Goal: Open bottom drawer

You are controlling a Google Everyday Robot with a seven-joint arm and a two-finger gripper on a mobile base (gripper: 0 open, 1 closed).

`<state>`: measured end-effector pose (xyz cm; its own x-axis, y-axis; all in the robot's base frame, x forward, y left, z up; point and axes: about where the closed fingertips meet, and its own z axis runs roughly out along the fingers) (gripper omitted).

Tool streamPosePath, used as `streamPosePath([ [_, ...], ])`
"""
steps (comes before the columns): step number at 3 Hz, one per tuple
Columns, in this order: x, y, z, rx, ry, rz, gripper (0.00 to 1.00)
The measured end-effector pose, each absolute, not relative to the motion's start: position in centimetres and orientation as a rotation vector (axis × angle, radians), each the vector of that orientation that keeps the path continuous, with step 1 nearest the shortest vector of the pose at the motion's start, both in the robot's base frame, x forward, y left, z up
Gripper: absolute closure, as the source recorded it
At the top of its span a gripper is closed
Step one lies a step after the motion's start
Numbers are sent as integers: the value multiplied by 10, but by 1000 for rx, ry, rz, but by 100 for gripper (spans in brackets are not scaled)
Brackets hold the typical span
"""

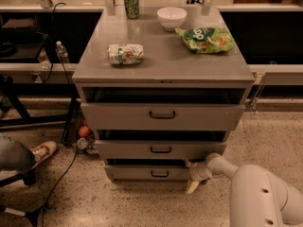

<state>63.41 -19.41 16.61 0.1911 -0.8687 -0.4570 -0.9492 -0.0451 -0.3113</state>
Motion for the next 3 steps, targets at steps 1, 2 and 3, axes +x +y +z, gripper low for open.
streamPosePath([
  [1, 637, -207, 161, -1897, 1744, 177, 19],
  [2, 620, -239, 172, -1830, 1815, 134, 49],
  [3, 596, -255, 173, -1803, 1862, 138, 72],
])
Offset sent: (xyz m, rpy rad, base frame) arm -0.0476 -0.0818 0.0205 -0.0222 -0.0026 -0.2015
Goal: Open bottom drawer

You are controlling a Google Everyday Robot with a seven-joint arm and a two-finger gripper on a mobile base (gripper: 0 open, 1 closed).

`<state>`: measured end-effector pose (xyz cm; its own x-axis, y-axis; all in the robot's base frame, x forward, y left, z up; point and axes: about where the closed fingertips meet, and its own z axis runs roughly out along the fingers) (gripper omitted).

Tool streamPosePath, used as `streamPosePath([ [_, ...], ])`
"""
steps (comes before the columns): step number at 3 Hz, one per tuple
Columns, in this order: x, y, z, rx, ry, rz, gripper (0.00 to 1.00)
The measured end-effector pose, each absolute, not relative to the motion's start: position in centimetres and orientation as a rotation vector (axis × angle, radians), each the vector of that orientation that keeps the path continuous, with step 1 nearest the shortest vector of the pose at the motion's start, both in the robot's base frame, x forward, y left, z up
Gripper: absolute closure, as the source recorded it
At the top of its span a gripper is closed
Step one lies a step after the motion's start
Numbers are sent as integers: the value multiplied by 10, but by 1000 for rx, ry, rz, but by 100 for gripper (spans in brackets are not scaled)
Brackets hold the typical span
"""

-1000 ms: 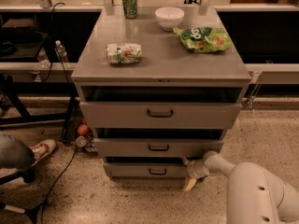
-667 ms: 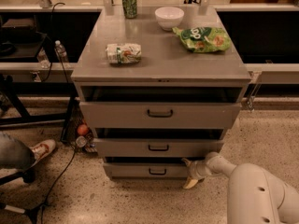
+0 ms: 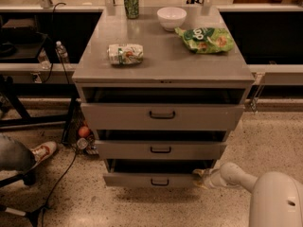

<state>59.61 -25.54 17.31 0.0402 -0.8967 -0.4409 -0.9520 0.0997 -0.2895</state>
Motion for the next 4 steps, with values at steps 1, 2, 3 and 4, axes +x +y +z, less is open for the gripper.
streamPosePath([
  [1, 596, -255, 180, -1803, 1862, 138, 96],
  [2, 596, -255, 185, -1803, 1862, 138, 100],
  [3, 572, -262, 191, -1771, 1868, 169, 100],
  [4, 570, -262, 191, -1770, 1871, 168, 100],
])
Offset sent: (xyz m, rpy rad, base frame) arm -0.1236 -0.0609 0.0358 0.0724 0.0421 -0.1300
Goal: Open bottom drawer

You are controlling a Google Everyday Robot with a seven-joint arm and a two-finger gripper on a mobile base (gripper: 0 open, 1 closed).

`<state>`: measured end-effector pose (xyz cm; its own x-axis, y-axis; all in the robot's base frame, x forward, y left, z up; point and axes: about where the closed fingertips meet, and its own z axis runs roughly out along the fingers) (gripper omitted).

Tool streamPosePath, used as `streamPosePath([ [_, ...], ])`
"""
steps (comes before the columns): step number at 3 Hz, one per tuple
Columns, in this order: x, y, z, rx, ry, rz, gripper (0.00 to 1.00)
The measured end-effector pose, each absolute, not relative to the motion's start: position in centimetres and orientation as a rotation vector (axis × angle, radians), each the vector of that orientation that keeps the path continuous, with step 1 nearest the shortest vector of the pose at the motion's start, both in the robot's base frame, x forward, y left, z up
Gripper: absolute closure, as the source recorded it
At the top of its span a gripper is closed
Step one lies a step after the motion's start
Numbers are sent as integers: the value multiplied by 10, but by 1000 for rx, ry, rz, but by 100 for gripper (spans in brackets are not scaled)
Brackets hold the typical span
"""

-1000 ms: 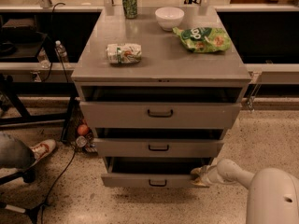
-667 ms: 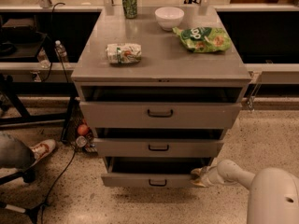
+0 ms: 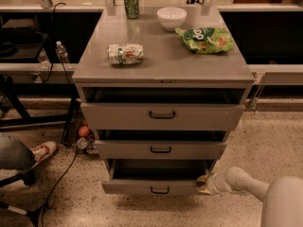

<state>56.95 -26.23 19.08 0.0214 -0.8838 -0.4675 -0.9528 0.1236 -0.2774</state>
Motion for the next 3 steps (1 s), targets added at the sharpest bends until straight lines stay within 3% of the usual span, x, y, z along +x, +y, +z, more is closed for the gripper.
streamPosePath([
  [1, 538, -273, 183, -1751, 1920, 144, 100],
  [3, 536, -274, 184, -1750, 1923, 143, 100],
])
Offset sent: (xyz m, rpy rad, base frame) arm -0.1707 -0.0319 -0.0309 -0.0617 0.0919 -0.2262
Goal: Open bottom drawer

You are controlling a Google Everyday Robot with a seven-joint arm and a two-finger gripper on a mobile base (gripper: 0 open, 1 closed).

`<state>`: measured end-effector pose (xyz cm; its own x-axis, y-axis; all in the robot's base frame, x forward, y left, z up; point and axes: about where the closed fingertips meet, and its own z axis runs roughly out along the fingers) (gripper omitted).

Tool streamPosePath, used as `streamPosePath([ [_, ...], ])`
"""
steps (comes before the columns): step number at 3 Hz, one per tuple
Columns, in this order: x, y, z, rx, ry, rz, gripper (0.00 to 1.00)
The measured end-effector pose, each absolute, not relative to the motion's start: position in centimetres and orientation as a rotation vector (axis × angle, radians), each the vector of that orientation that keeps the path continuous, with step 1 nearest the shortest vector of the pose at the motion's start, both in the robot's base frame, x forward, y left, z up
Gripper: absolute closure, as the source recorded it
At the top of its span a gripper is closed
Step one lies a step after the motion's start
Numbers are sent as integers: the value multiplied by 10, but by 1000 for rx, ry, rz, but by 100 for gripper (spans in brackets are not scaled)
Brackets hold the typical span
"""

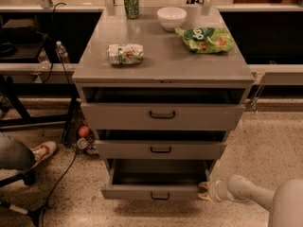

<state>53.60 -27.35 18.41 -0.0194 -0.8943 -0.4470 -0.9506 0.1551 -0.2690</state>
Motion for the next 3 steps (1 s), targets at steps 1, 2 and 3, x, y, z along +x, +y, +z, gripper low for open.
streamPosePath([
  [1, 513, -277, 180, -1718, 1963, 151, 100],
  [2, 515, -275, 183, -1718, 1963, 151, 100],
  [3, 514, -275, 183, -1718, 1963, 152, 75],
])
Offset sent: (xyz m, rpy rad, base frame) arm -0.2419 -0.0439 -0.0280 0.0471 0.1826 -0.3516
